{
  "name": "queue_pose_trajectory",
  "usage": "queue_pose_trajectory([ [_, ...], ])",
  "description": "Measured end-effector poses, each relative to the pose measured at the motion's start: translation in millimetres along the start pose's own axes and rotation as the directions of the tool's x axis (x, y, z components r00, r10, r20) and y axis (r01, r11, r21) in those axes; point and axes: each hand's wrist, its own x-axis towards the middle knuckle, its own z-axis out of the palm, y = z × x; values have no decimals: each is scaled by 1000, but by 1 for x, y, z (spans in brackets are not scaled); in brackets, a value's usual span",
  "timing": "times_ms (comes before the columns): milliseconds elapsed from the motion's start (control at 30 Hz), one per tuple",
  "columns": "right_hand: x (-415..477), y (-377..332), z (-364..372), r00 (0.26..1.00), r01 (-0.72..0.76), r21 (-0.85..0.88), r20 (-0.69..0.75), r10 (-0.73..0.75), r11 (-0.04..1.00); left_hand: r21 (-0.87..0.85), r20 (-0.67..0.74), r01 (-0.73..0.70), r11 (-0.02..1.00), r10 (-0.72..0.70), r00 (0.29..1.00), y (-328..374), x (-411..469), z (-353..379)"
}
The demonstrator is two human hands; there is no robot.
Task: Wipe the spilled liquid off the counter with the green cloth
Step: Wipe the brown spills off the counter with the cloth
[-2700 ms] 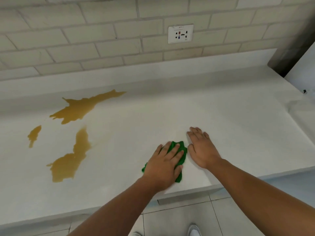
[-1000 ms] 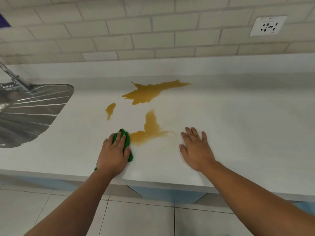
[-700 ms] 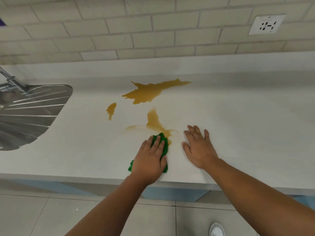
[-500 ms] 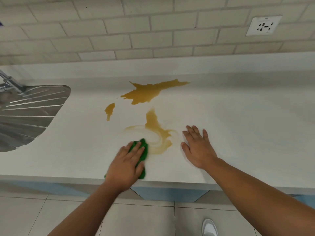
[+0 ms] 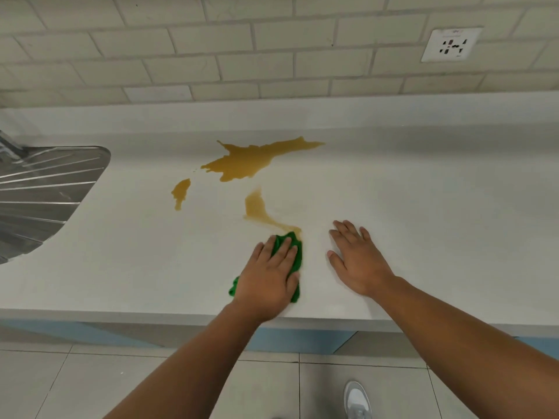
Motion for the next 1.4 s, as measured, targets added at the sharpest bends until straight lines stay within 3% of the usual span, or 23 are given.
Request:
queue_pose_trajectory([
  [133,-1,2,3,1000,14,-5,-22,-14,1000,-29,-17,-12,999,12,1000,-33,-37,11],
  [333,-1,2,3,1000,14,4,-16,-13,1000,-42,-18,306,951,-307,952,-116,-36,11],
  [467,0,2,4,1000,12,-4,-10,-12,1000,-58,-10,475,878,-477,879,-93,6,3],
  [667,-2,2,4,1000,16,9,-19,-15,1000,-43,-23,108,993,-109,994,6,11,0],
  [767,-2,2,4,1000,16,6,-22,-16,1000,-20,-25,-8,1000,8,1000,1,-22,7],
  [833,-2,3,5,1000,16,4,-23,-16,1000,-32,-39,-8,999,7,999,-22,-45,12],
  [1000,-2,3,6,1000,11,-6,-20,-11,1000,-64,-29,273,960,-275,961,-102,-66,13],
  [1133,-1,3,7,1000,14,-1,-27,-14,1000,-51,-1,450,892,-451,893,-88,-34,7],
  [1300,-1,3,5,999,14,4,-35,-14,1000,-49,-23,135,990,-136,990,9,-19,0],
  [1400,-3,3,5,999,20,11,-39,-19,1000,-22,-18,-59,998,59,998,20,-41,7],
])
